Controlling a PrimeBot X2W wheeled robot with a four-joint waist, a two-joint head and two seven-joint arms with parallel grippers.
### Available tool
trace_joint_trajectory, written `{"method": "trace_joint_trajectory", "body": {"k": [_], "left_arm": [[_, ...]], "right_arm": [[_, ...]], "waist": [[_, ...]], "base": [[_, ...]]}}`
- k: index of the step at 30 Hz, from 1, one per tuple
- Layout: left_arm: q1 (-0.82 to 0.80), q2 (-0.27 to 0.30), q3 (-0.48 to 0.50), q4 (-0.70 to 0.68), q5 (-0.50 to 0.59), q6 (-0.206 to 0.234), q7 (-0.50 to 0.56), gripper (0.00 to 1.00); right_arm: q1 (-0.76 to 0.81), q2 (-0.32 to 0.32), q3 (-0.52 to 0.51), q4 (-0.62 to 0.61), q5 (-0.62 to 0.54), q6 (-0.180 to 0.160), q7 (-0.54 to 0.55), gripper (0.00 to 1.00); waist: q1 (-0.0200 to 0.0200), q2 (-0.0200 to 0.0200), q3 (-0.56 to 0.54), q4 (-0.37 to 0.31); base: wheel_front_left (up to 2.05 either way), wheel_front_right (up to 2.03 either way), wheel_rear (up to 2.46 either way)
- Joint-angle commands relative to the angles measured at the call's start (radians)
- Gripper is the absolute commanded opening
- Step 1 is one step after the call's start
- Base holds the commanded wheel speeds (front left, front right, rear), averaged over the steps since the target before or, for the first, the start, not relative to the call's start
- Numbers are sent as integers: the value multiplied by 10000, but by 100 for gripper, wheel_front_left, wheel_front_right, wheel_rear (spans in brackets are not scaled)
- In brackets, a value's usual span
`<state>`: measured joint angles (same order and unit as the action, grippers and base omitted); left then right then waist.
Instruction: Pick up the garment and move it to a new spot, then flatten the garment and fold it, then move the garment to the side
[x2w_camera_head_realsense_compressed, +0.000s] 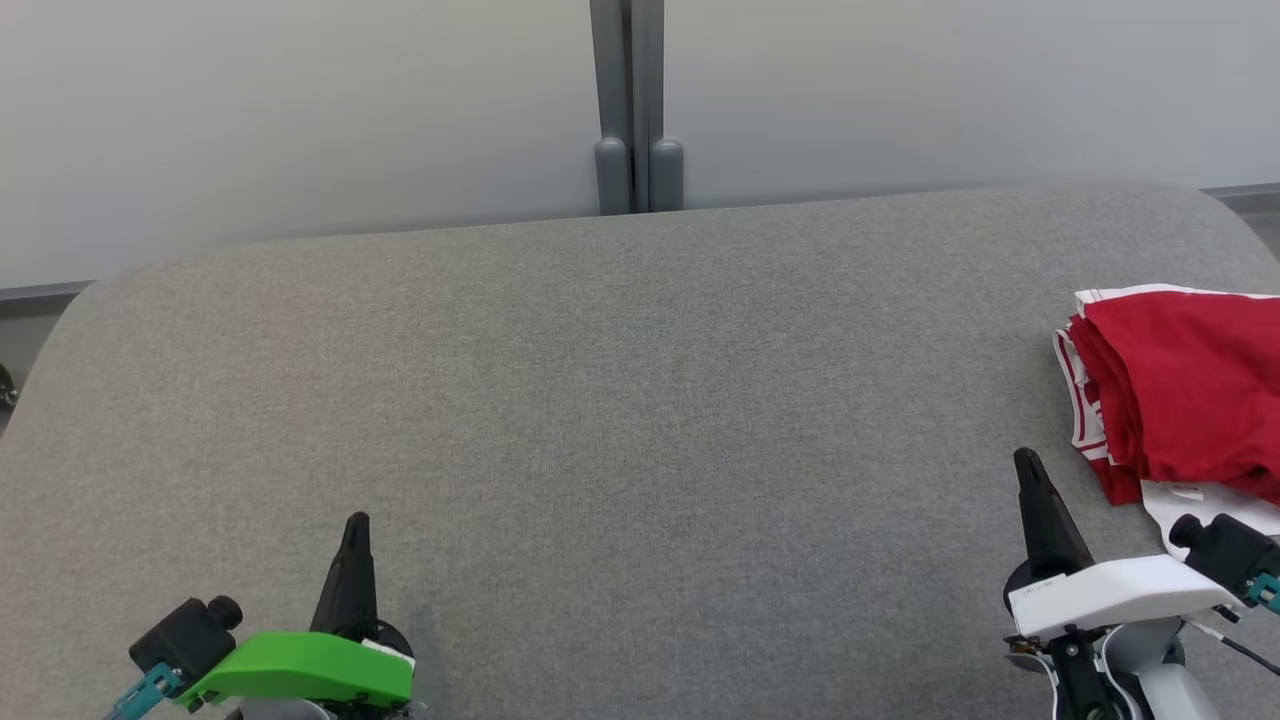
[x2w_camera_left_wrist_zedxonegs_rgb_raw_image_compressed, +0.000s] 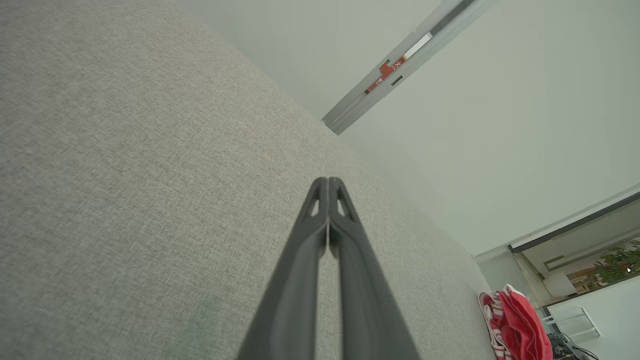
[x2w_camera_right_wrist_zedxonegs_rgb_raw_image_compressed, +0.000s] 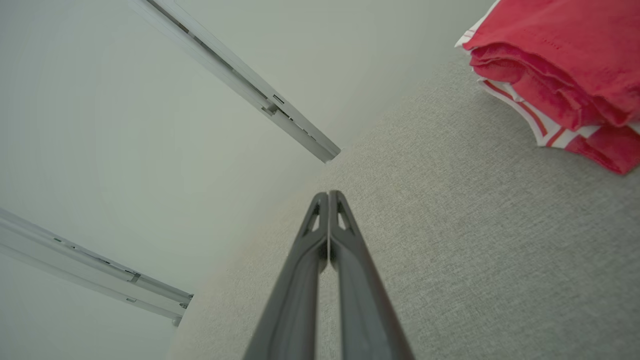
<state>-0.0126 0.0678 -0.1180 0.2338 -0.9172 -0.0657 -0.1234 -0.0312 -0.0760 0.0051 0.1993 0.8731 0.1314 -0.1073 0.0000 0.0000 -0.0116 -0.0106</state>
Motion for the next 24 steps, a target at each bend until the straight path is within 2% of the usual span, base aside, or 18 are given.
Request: {"method": "trace_joint_trajectory", "body": {"k": [1, 24], "left_arm": [[-366, 69, 123, -96, -306, -85, 79, 0], [-589, 101, 768, -38, -2822, -301, 780, 0]], "right_arm": [[-295, -22, -73, -73, 323, -4, 76, 0], [-494, 34, -419, 106, 2910, -6, 804, 0]], "waist": [[0, 0, 2, 2], [0, 0, 43, 31]], "base": [[0, 0, 0], [0, 0, 0]]}}
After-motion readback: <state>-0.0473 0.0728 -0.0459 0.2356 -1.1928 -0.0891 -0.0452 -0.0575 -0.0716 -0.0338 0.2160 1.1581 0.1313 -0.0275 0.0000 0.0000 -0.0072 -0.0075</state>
